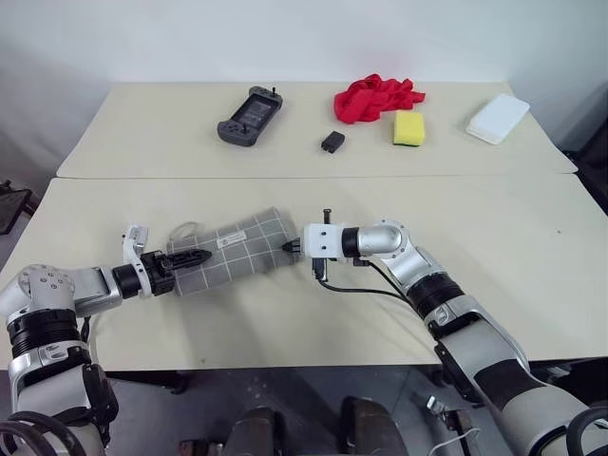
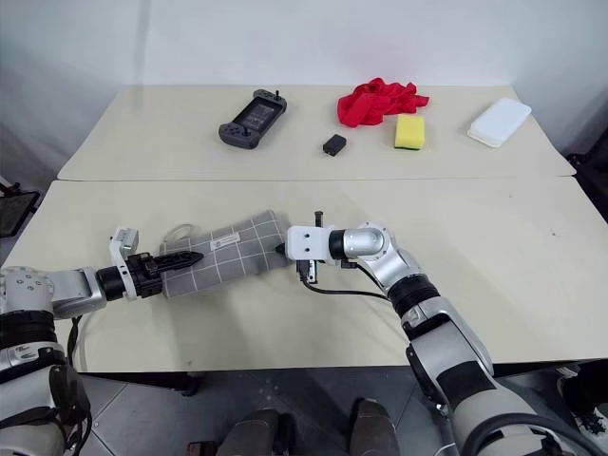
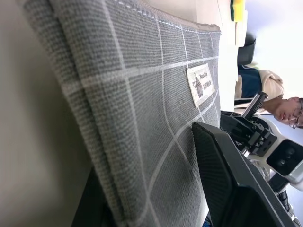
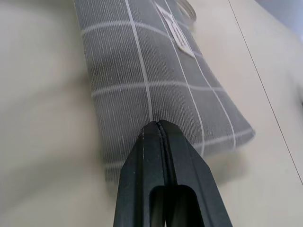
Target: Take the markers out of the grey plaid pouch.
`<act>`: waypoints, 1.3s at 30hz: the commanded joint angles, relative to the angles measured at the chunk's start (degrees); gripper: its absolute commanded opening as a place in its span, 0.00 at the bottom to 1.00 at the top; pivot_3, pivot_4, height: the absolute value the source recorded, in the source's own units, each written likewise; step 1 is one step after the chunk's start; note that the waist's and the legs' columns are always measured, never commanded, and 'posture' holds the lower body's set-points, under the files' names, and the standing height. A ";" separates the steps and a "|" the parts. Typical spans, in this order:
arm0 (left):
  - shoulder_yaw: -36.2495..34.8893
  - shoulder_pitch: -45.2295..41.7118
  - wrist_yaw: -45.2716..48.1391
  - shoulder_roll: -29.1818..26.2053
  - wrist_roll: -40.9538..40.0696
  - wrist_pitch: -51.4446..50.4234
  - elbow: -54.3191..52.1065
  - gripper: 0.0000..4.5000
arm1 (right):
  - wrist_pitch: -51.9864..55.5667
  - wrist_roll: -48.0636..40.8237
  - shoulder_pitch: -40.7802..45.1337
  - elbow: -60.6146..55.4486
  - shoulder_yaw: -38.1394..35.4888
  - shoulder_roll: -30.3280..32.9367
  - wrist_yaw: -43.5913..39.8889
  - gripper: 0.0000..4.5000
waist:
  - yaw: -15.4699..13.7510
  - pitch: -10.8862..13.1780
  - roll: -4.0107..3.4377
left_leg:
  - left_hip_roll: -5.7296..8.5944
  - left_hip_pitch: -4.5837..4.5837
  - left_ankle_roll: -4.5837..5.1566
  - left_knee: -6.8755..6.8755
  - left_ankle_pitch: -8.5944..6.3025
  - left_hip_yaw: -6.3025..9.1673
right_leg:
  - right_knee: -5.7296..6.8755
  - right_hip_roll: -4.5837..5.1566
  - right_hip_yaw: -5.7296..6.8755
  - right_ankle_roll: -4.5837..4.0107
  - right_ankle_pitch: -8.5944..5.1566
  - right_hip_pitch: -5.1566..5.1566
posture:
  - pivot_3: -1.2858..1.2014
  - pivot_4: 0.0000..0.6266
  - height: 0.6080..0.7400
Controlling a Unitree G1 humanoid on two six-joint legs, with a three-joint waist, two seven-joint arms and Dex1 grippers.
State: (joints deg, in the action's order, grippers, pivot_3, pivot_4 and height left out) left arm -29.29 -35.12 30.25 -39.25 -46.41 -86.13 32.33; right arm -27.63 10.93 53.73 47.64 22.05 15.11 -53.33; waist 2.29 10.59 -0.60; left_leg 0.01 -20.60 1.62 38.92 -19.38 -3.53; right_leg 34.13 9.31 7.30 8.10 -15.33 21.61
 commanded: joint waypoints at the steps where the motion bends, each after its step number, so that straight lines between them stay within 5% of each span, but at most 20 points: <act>1: -0.50 1.74 -0.04 -1.87 1.93 0.66 0.40 0.41 | -0.46 0.99 -0.12 0.94 0.25 0.45 -0.34 0.00 | 0.37 0.00 0.00 | -0.01 0.00 -0.01 -0.02 0.00 -0.01 | -0.01 -0.02 0.00 0.00 0.00 0.01 | 0.52 0.24 1.00; 9: -2.96 1.53 0.07 -2.30 1.67 2.08 1.64 0.41 | -0.88 1.29 -0.02 1.45 0.16 0.33 -0.65 0.00 | 0.97 0.00 0.01 | -0.11 0.00 -0.08 -0.10 0.02 -0.04 | -0.05 -0.08 0.01 -0.04 -0.04 0.05 | 0.52 0.24 1.00; 16: -3.29 2.51 1.85 -0.89 -0.34 2.03 -3.73 0.01 | -1.18 -2.50 -0.01 -1.02 -2.60 1.61 -3.52 0.00 | 0.99 0.04 0.05 | -0.12 -0.01 -0.09 -0.17 0.02 -0.10 | -0.05 -0.08 -0.05 -0.05 -0.05 0.13 | 0.52 0.24 1.00; 21: -4.26 1.91 3.75 3.87 -5.56 3.40 -16.80 0.01 | 10.46 -20.22 -3.54 -15.54 -11.55 7.98 -16.40 0.00 | -0.11 0.22 0.20 | -0.10 -0.35 -0.07 -0.01 0.01 0.11 | -0.13 -0.06 0.05 -0.04 -0.04 0.25 | 0.52 0.24 1.00; 24: 1.44 3.66 11.64 5.86 -5.35 15.65 -31.63 0.01 | 23.63 -30.46 -6.73 -24.41 -18.26 14.43 -21.35 0.00 | -0.97 0.26 0.26 | 0.00 -1.01 -0.03 0.17 0.02 0.21 | -0.09 0.03 0.10 0.02 0.00 0.71 | 0.52 0.24 1.00; 29: 15.58 1.50 20.20 13.70 11.76 53.39 -34.71 0.00 | 37.58 -35.58 -8.87 -21.88 -26.01 27.58 -25.68 0.28 | -2.42 0.26 0.23 | 0.11 -1.09 0.03 0.14 -0.01 0.03 | -0.37 0.07 0.16 0.05 0.01 0.71 | 0.52 0.24 1.00; 32: 25.38 1.41 23.89 17.79 24.52 77.23 -24.96 0.00 | 42.58 -36.76 -4.63 -20.36 -28.20 29.69 -24.27 0.50 | -1.95 0.26 0.21 | 0.25 -1.08 0.05 0.10 -0.01 -0.45 | -0.49 0.03 0.12 0.14 0.06 0.78 | 0.52 0.24 1.00; 39: 32.87 -1.94 17.26 24.62 40.40 112.30 -2.60 0.00 | 65.66 -40.78 1.22 -26.53 -25.98 31.10 -23.79 1.00 | -1.23 0.29 0.20 | 0.01 -1.06 0.08 0.07 -0.02 -1.18 | -0.40 -0.07 0.06 0.13 0.06 1.01 | 0.52 0.24 1.00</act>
State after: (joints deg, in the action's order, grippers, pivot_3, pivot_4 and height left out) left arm 2.85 -36.56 50.90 -15.78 -9.54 19.36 26.01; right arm 30.78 -27.44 52.85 25.37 -4.67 45.04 -77.51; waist 1.06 10.87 -0.40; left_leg 0.05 -21.67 1.75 39.02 -19.42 -4.71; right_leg 33.76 9.29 7.35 8.24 -15.27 22.63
